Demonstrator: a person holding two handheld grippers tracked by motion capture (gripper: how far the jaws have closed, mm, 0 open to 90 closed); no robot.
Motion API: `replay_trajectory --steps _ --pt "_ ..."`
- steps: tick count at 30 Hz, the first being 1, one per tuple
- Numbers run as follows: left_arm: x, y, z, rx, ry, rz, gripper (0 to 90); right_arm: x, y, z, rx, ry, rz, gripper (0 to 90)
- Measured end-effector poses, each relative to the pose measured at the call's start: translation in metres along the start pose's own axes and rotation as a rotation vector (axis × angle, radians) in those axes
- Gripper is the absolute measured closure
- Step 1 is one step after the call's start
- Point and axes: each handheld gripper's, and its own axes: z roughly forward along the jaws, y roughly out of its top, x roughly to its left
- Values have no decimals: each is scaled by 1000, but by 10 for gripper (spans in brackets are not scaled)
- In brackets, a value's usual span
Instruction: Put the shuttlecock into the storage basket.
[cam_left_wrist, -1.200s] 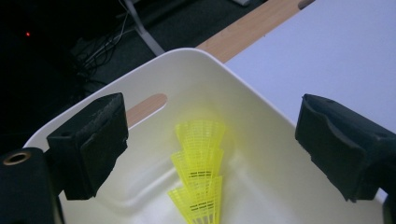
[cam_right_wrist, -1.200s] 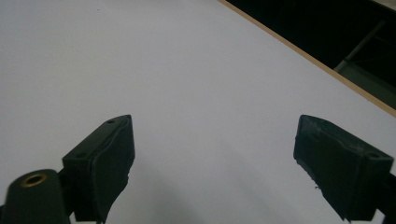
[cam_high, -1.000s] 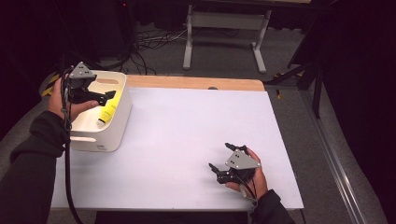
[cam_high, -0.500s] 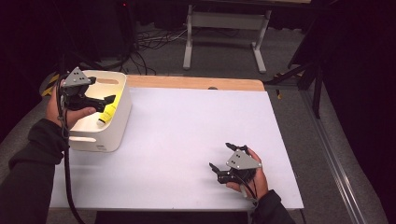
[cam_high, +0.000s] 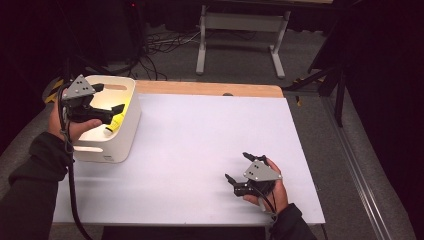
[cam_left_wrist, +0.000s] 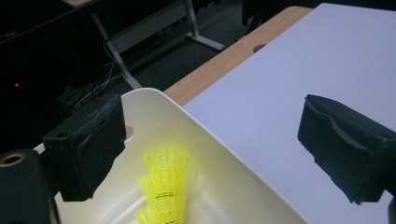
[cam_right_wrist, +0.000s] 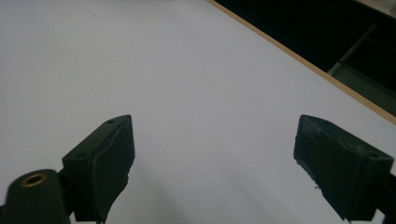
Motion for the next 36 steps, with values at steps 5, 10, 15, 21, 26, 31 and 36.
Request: replay_trajectory --steps 5,10,15,21,26,31,36 --pt "-7 2 -4 -24 -7 12 86 -1 0 -1 -3 -1 1 136" --pt "-13 4 -4 -34 -15 29 84 -1 0 -2 -6 -1 4 136" --pt "-21 5 -6 -58 -29 35 77 -1 0 -2 -5 0 3 136" --pt "-27 6 -11 -95 -34 43 67 -2 0 -2 -5 -1 2 136" --pt "-32 4 -14 -116 -26 52 64 -2 1 -3 -6 0 3 135" --pt "-38 1 -17 -135 -38 50 64 -2 1 -4 -5 -2 5 135" --pt "-43 0 -18 -156 -47 50 64 -3 1 -4 -6 -1 5 135"
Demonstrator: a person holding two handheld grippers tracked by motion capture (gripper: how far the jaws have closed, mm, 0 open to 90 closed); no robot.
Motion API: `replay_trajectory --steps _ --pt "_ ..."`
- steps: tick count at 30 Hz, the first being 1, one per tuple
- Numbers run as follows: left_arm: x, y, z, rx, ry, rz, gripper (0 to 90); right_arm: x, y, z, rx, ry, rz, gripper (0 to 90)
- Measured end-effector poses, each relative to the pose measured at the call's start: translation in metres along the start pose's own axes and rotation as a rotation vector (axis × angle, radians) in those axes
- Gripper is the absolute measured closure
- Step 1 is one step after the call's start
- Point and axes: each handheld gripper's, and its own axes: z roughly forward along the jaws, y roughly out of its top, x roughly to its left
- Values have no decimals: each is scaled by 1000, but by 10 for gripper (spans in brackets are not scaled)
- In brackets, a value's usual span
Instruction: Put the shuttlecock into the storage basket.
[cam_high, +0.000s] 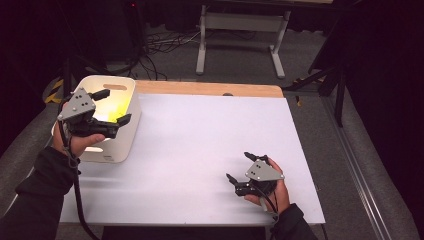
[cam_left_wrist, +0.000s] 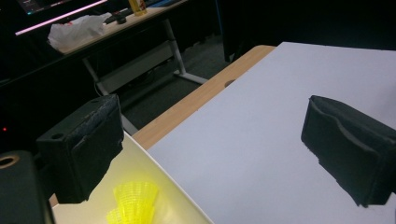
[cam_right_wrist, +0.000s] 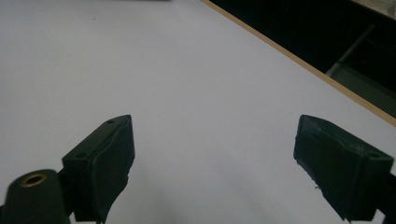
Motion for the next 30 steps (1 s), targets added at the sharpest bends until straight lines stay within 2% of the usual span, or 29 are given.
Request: replay_trajectory --steps 22,30 --pt "-23 0 -2 -48 -34 31 52 0 1 -2 -5 -4 -1 134" --pt "-29 -1 -3 -71 -46 24 53 0 2 -3 -12 -7 -2 134"
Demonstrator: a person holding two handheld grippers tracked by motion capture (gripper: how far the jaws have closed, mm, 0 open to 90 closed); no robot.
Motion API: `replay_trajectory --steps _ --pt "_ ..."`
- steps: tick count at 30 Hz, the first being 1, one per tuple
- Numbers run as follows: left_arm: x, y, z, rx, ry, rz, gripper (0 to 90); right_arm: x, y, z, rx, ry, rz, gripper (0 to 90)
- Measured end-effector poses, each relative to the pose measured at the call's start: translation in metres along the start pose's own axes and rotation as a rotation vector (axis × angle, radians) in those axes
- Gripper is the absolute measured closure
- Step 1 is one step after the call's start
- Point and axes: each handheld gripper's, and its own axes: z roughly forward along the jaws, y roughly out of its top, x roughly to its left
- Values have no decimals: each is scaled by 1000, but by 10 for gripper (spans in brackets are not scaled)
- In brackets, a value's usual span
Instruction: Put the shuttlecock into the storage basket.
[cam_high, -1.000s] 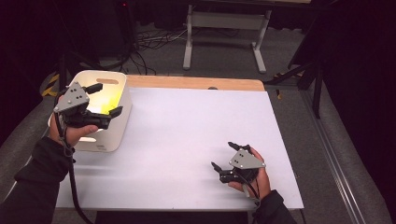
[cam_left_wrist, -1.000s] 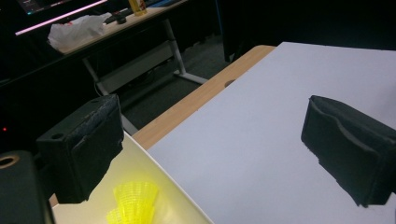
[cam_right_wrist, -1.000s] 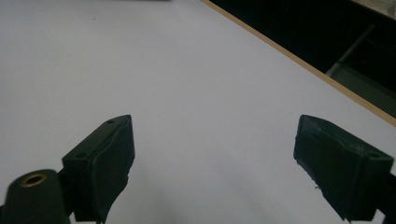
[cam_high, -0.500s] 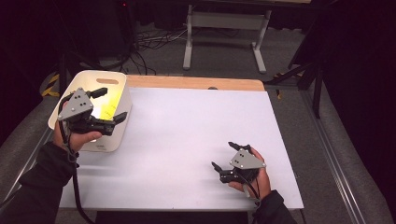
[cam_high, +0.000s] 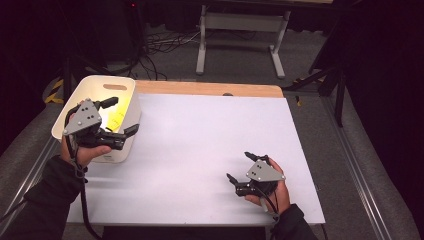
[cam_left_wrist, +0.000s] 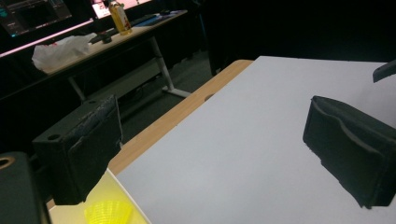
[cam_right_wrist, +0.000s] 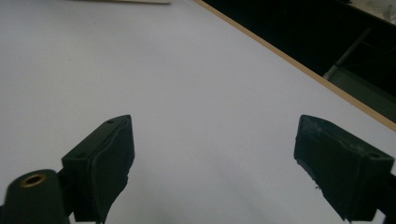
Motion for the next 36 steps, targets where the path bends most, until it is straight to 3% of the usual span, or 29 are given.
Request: replay_trajectory --steps 16,36 --pt "-17 -8 -1 -65 -36 -31 56 1 1 -1 -6 -2 -6 134" --pt "-40 -14 2 -81 -68 8 63 3 2 -2 -4 2 -9 135"
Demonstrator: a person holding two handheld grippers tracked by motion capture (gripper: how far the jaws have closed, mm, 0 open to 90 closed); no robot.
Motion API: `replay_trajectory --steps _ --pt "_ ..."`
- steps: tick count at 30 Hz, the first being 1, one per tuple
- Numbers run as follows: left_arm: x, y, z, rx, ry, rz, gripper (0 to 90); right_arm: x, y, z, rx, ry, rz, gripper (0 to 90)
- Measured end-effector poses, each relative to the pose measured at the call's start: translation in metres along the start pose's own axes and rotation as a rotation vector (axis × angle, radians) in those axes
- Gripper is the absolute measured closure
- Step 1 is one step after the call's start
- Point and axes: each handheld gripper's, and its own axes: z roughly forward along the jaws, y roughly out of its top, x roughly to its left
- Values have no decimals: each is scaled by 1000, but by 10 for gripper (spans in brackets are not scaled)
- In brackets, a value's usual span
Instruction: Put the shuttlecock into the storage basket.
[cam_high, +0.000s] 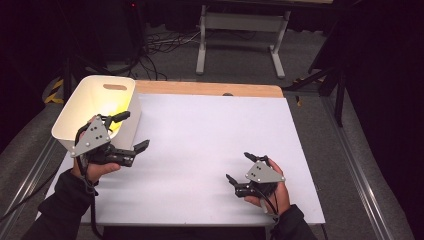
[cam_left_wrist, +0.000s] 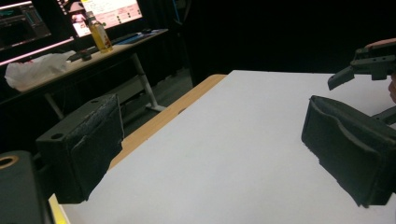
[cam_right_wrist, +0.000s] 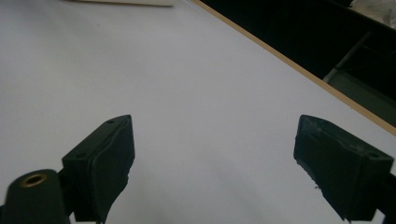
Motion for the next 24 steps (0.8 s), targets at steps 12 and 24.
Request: replay_trajectory --steps 12,24 --pt "-12 -4 2 2 -18 23 66 1 0 0 1 0 -5 135" --pt "-20 -13 4 15 -28 44 66 3 2 0 -2 1 -11 135"
